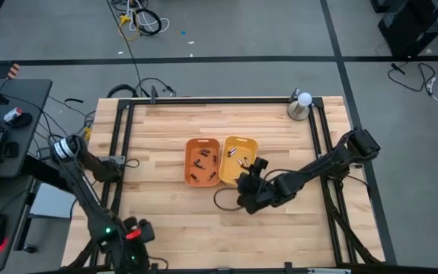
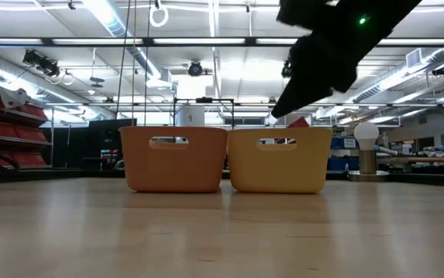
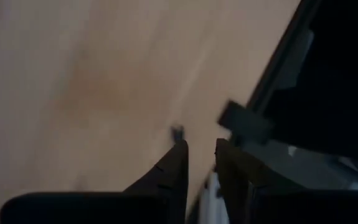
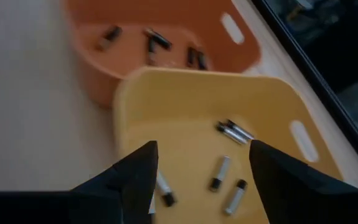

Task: Sort batteries
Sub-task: Put the silver battery into the yellow bin, then return to Home Position

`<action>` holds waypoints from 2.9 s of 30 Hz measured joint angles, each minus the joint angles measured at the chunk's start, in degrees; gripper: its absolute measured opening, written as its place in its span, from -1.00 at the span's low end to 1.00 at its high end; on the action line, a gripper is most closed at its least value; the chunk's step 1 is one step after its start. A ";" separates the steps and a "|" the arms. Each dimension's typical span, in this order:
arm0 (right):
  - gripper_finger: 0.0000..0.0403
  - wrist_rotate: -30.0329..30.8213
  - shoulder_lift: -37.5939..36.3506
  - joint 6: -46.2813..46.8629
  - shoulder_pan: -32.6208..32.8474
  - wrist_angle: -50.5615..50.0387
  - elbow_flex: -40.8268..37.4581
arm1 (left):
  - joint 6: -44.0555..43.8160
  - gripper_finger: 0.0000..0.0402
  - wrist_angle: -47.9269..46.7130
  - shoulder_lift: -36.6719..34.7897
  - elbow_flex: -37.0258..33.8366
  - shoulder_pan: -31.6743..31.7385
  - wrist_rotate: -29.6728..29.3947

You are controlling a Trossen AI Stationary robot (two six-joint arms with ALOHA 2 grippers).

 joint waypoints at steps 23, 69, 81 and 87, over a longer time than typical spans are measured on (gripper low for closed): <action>0.16 4.02 -0.04 -0.22 5.07 3.97 0.00 | -6.05 -0.24 5.19 14.85 0.33 -2.16 7.46; -0.15 15.73 -17.87 29.72 17.50 -29.77 -2.91 | 83.97 -0.95 21.29 14.54 20.61 41.85 -22.20; -0.16 14.16 -17.77 55.64 19.87 -28.32 -19.44 | 85.11 -0.83 26.10 14.46 20.68 56.14 -10.40; -0.16 13.95 -18.17 62.30 19.63 -28.09 -23.79 | 83.77 -0.31 26.21 15.92 20.70 59.02 -1.61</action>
